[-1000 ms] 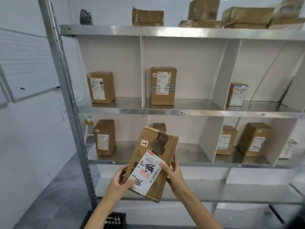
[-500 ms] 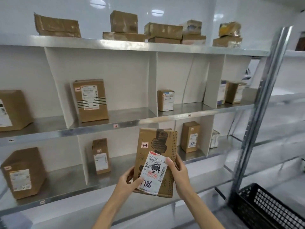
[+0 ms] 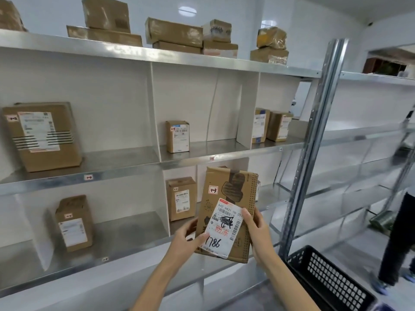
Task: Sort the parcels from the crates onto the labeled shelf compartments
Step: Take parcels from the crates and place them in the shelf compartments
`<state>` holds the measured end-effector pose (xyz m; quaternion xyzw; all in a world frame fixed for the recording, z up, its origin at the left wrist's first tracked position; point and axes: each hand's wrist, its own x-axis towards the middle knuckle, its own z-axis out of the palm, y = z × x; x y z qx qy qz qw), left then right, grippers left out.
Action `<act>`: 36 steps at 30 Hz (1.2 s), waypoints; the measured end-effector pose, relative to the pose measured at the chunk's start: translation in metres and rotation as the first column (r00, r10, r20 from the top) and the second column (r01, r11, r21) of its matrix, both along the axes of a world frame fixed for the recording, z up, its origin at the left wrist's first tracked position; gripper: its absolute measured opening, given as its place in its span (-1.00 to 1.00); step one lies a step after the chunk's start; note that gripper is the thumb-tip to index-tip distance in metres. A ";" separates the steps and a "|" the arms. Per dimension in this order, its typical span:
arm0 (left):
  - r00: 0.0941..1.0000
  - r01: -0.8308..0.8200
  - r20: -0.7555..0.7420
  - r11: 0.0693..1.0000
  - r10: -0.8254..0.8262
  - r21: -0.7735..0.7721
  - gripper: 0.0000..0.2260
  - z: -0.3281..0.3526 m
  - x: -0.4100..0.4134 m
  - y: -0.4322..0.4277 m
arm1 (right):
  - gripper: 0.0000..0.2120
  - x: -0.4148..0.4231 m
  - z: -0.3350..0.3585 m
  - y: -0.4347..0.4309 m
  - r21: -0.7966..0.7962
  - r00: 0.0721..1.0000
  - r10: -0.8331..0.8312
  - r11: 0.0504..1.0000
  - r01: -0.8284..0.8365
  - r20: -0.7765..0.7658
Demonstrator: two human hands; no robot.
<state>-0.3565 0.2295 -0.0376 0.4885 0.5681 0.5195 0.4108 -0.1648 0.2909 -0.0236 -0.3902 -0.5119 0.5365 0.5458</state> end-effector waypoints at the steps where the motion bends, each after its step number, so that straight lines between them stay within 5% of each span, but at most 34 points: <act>1: 1.000 -0.001 0.001 1.000 0.001 0.010 -0.57 0.001 0.007 0.006 | -0.56 0.005 0.000 0.006 0.004 1.000 -0.006 1.000 0.006 -0.004; 15: 0.993 -0.070 0.097 0.996 0.063 0.062 -0.60 0.042 0.035 0.118 | -0.47 0.016 0.040 0.117 0.130 0.997 0.060 0.990 -0.054 -0.043; 29: 0.982 -0.107 -0.105 0.919 0.158 0.378 -0.36 0.130 0.008 0.289 | -0.60 -0.010 0.134 0.300 0.280 0.985 0.169 0.947 -0.159 -0.015; 36: 0.961 -0.152 -0.167 0.923 0.222 0.354 -0.41 0.146 -0.004 0.350 | -0.71 -0.029 0.141 0.366 0.254 0.984 0.175 0.951 -0.177 0.031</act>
